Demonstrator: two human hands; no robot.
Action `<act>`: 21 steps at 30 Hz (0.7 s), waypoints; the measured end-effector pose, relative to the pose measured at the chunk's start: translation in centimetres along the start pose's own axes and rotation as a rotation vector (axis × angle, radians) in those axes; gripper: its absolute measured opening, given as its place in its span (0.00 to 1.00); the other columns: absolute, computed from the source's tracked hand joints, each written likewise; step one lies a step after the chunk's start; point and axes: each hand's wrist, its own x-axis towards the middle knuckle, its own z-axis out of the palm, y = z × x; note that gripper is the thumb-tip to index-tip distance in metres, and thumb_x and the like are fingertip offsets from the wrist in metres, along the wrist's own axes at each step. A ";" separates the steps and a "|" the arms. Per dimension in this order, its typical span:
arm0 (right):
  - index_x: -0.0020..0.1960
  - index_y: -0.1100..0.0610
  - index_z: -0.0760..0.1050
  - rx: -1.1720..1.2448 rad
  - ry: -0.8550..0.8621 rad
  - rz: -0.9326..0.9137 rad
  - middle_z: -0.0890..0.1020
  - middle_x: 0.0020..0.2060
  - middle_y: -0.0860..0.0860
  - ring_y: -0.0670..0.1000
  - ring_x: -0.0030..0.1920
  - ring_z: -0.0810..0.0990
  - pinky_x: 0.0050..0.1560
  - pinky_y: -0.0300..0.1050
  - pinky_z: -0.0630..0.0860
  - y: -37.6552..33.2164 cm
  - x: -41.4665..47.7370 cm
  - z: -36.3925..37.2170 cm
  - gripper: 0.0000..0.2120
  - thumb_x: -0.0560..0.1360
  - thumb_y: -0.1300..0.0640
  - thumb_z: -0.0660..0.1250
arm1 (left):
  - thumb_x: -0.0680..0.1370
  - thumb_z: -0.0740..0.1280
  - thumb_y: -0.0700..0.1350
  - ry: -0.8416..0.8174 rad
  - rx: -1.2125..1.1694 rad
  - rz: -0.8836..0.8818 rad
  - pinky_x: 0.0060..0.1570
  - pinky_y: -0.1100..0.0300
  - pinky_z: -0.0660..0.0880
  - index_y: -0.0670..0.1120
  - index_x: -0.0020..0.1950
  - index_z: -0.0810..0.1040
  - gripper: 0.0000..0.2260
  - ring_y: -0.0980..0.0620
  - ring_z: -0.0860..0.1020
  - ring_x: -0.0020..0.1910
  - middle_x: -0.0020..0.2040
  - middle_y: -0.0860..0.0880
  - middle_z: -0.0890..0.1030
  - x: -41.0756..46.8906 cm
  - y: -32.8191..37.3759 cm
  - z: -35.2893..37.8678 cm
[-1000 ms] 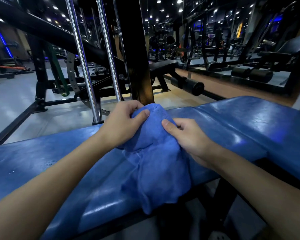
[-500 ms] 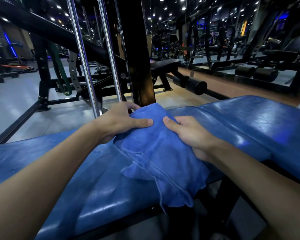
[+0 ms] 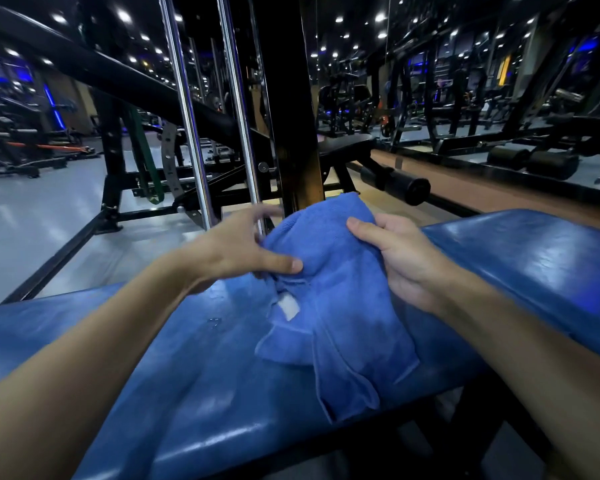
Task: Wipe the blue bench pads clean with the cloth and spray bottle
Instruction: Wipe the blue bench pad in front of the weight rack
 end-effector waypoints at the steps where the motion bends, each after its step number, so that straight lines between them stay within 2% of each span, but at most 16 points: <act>1: 0.60 0.67 0.77 0.006 0.008 -0.004 0.84 0.53 0.61 0.55 0.51 0.85 0.48 0.47 0.82 -0.1 0.1 -0.2 0.12 0.81 0.60 0.64 | 0.59 0.85 0.46 -0.005 -0.031 -0.008 0.50 0.48 0.82 0.48 0.63 0.77 0.35 0.38 0.84 0.48 0.49 0.39 0.85 -0.3 -0.6 0.3; 4: 0.60 0.65 0.78 -0.052 -0.011 -0.026 0.85 0.53 0.58 0.55 0.52 0.85 0.49 0.45 0.81 -0.4 0.5 -0.6 0.12 0.80 0.59 0.65 | 0.71 0.76 0.37 0.056 -0.297 0.000 0.49 0.51 0.82 0.40 0.57 0.81 0.15 0.42 0.85 0.46 0.48 0.41 0.86 -0.3 -1.3 0.8; 6: 0.57 0.63 0.80 -0.129 0.017 -0.089 0.85 0.50 0.55 0.49 0.47 0.85 0.43 0.39 0.79 -1.3 1.1 -0.6 0.10 0.80 0.59 0.66 | 0.73 0.75 0.35 0.188 -0.372 0.047 0.41 0.53 0.80 0.39 0.54 0.82 0.11 0.48 0.84 0.40 0.43 0.44 0.86 0.5 -0.3 0.6; 8: 0.51 0.58 0.82 -0.206 0.079 -0.163 0.84 0.45 0.51 0.45 0.42 0.81 0.38 0.36 0.72 -2.9 2.3 -0.1 0.06 0.79 0.59 0.67 | 0.72 0.75 0.34 0.311 -0.395 0.140 0.36 0.57 0.80 0.40 0.54 0.80 0.11 0.50 0.84 0.37 0.40 0.46 0.86 1.5 1.5 -0.3; 10: 0.46 0.54 0.82 -0.229 0.124 -0.230 0.82 0.43 0.48 0.47 0.43 0.76 0.39 0.41 0.65 -4.9 3.6 0.4 0.05 0.79 0.58 0.68 | 0.73 0.74 0.33 0.385 -0.427 0.258 0.43 0.54 0.82 0.39 0.58 0.78 0.15 0.48 0.85 0.44 0.45 0.45 0.86 2.4 3.5 -1.3; 12: 0.45 0.53 0.81 -0.218 0.136 -0.282 0.82 0.40 0.45 0.44 0.40 0.76 0.38 0.40 0.66 -6.5 4.5 0.8 0.06 0.79 0.58 0.67 | 0.73 0.74 0.32 0.431 -0.405 0.349 0.48 0.53 0.82 0.38 0.61 0.75 0.18 0.47 0.85 0.49 0.49 0.43 0.86 2.5 4.9 -2.2; 14: 0.46 0.54 0.81 -0.267 0.118 -0.286 0.83 0.39 0.43 0.41 0.39 0.79 0.40 0.39 0.71 -7.0 4.2 0.7 0.06 0.80 0.57 0.66 | 0.74 0.74 0.33 0.427 -0.344 0.389 0.47 0.54 0.82 0.41 0.63 0.73 0.20 0.48 0.84 0.50 0.50 0.44 0.85 1.9 5.2 -2.4; 16: 0.49 0.57 0.82 -0.379 0.113 -0.247 0.84 0.44 0.49 0.46 0.45 0.79 0.48 0.46 0.71 -6.0 3.3 0.0 0.07 0.79 0.55 0.67 | 0.73 0.74 0.34 0.388 -0.276 0.361 0.45 0.57 0.82 0.44 0.64 0.73 0.21 0.52 0.84 0.47 0.49 0.45 0.84 0.8 4.3 -1.7; 19: 0.51 0.64 0.81 -0.489 0.071 -0.109 0.84 0.44 0.58 0.51 0.44 0.78 0.47 0.48 0.71 -2.9 1.0 -1.4 0.09 0.78 0.58 0.68 | 0.73 0.75 0.34 0.266 -0.244 0.204 0.37 0.59 0.81 0.49 0.62 0.73 0.22 0.54 0.82 0.40 0.45 0.47 0.83 -1.0 0.8 0.6; 21: 0.53 0.65 0.80 -0.534 0.044 0.012 0.84 0.47 0.63 0.53 0.44 0.79 0.48 0.50 0.73 -0.8 -0.3 -2.3 0.10 0.77 0.59 0.70 | 0.72 0.76 0.35 0.197 -0.253 0.084 0.35 0.57 0.80 0.52 0.62 0.73 0.24 0.52 0.82 0.40 0.47 0.44 0.83 -1.9 -1.7 2.2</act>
